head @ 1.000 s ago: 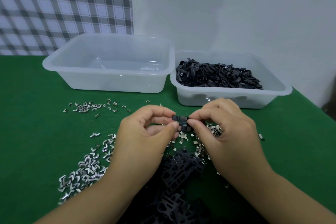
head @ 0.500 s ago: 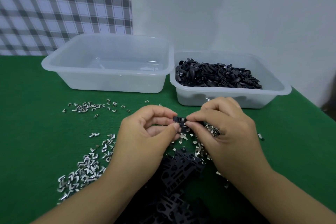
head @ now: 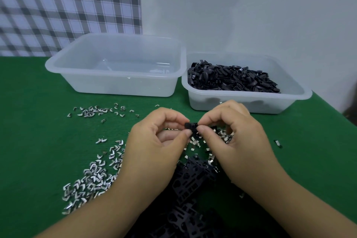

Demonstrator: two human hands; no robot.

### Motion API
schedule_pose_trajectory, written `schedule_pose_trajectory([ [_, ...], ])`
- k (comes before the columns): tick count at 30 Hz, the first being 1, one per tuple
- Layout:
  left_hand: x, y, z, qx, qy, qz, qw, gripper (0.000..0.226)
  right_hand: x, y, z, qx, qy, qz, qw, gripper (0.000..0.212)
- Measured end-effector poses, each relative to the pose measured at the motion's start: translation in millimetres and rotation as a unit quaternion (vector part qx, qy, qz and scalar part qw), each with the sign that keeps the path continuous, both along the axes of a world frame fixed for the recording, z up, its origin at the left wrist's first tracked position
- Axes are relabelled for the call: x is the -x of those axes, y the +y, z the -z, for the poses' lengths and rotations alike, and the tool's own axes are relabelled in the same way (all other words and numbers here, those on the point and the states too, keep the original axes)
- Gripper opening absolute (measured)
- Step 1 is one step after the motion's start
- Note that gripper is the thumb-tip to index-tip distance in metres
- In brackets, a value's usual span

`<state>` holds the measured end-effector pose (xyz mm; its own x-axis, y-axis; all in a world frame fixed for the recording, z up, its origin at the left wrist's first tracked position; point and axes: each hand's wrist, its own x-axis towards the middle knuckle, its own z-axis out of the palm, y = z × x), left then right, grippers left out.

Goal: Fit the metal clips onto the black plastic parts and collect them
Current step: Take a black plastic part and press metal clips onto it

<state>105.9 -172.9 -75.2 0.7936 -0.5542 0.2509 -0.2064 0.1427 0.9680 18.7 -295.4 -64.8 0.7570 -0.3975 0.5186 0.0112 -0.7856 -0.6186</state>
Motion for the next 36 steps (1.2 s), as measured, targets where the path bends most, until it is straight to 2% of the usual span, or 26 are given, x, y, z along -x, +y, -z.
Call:
schedule_pose_trajectory([
  [9,1.8,-0.3,-2.2,0.025,-0.025,-0.019,0.999,0.029,-4.9,5.4,-3.8,0.001,-0.014,-0.004,1.0,0.01],
  [13,-2.0,-0.1,-1.9,0.032,-0.01,-0.068,0.997,0.027,-0.4,-0.6,-4.0,0.022,-0.023,-0.005,0.999,0.012],
  [16,-6.1,-0.5,-0.8,0.025,0.0,-0.102,0.994,0.032,4.6,-8.9,-0.2,0.093,0.044,-0.015,0.995,0.016],
  [20,-5.0,-1.0,-0.5,0.013,-0.007,-0.099,0.995,0.037,-0.1,-7.3,5.2,0.174,0.149,-0.054,0.972,0.013],
  [24,-5.6,0.4,1.2,-0.004,-0.02,-0.101,0.995,0.033,-5.6,-4.8,5.3,0.198,0.172,-0.066,0.963,0.01],
  [27,-7.0,0.1,2.5,-0.016,-0.021,-0.099,0.995,0.033,-6.8,-4.7,3.5,0.193,0.177,-0.07,0.963,0.003],
  [29,-7.5,-0.1,3.6,-0.023,-0.023,-0.1,0.994,0.034,-5.8,-5.7,3.8,0.159,0.166,-0.061,0.971,0.005],
  [36,-6.7,0.7,6.4,-0.078,-0.08,-0.102,0.989,0.033,1.6,-9.9,3.9,0.03,0.045,0.007,0.998,0.015],
])
